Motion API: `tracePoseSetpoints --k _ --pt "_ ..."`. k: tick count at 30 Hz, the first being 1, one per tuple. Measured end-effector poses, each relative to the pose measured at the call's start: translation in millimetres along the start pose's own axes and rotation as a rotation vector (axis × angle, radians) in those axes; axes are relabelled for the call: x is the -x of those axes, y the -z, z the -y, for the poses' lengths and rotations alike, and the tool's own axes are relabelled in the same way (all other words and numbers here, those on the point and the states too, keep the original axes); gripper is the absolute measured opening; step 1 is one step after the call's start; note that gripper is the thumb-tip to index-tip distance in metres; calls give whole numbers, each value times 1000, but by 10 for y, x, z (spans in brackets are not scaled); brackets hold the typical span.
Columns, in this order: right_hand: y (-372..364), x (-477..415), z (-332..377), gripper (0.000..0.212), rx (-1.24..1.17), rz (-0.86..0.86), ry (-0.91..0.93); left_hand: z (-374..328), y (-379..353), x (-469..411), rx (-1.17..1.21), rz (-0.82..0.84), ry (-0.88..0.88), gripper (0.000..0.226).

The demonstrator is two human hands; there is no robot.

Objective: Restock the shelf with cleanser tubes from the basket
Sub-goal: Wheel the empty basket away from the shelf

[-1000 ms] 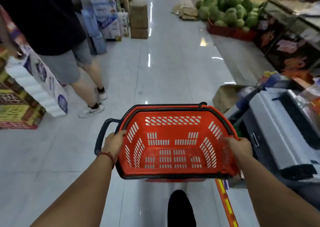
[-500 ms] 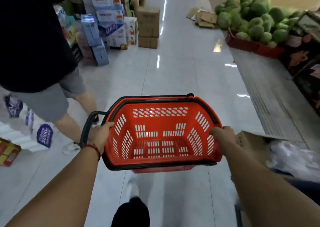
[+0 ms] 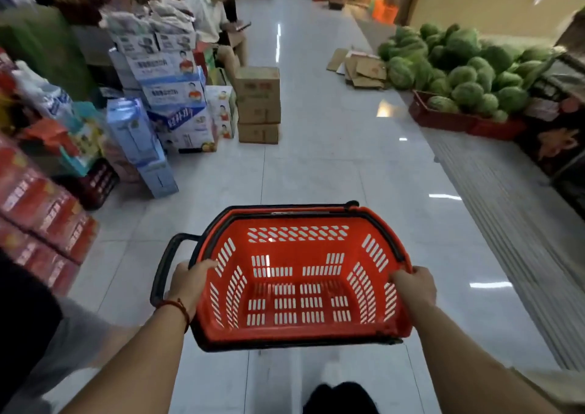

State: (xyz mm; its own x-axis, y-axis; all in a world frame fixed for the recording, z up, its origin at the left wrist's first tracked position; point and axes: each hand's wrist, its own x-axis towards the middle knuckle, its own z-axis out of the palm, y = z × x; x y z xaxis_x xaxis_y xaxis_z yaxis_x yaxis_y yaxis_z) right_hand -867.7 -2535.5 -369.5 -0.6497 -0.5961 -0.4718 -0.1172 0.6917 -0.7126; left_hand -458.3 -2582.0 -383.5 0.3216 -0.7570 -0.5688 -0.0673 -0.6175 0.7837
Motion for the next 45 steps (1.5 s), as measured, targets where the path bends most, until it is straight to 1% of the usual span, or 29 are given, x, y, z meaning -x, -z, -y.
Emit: tracePoseSetpoints --k 2,7,9,11,13,17,19,22,25,27,31,35,37,39,40,43,45 --pt "-380 -525 416 45 -24 6 -10 -392 -188 -595 -6 1 -12 35" --pt "-1519 -2014 1570 33 -6 53 -1 -1184 -733 -2384 6 -59 34 42" --pt "-1962 -2596 2038 38 43 67 -5 -1512 -920 -2973 15 -99 72 39" --pt "-2373 -3094 2458 42 74 83 -11 -1900 -1076 -3520 18 -131 72 25" --pt "-2782 -3518 2883 42 83 97 -17 -2293 -1204 -4076 23 -140 60 14" --pt "-3668 -4428 3491 50 83 115 -34 -2725 -1393 -5396 41 -141 61 16" --pt "-4137 -4852 3689 55 84 110 -69 -2838 -1500 -6063 35 -138 81 23" --pt "-4827 -5491 3870 59 70 101 -117 -2869 -1701 -7092 18 -123 125 20" --pt "-5452 -6159 3936 61 43 102 -166 -2832 -1937 -8084 10 -98 211 26" --pt "-5820 -6567 3945 64 71 113 -216 -2730 -2090 -8640 -9 -106 238 26" --pt "-6380 -7296 3827 57 137 166 -260 -2471 -2408 -9506 -17 -89 289 25" --pt "-6808 -7835 3662 55 162 232 -296 -2132 -2635 -9978 -30 -87 310 29" --pt "-6980 -7985 3564 58 191 264 -332 -1993 -2702 -10079 -44 -101 316 27" --pt "-7103 -8101 3481 60 224 279 -350 -1870 -2733 -10189 -83 -74 348 29" --pt "-7147 -8133 3455 61 247 278 -360 -1824 -2728 -10228 -102 -49 369 35" --pt "-7250 -8214 3382 61 288 262 -383 -1697 -2694 -10332 -134 -1 448 69" --pt "-7300 -8186 3374 61 362 211 -385 -1659 -2713 -10366 -209 0 456 69"
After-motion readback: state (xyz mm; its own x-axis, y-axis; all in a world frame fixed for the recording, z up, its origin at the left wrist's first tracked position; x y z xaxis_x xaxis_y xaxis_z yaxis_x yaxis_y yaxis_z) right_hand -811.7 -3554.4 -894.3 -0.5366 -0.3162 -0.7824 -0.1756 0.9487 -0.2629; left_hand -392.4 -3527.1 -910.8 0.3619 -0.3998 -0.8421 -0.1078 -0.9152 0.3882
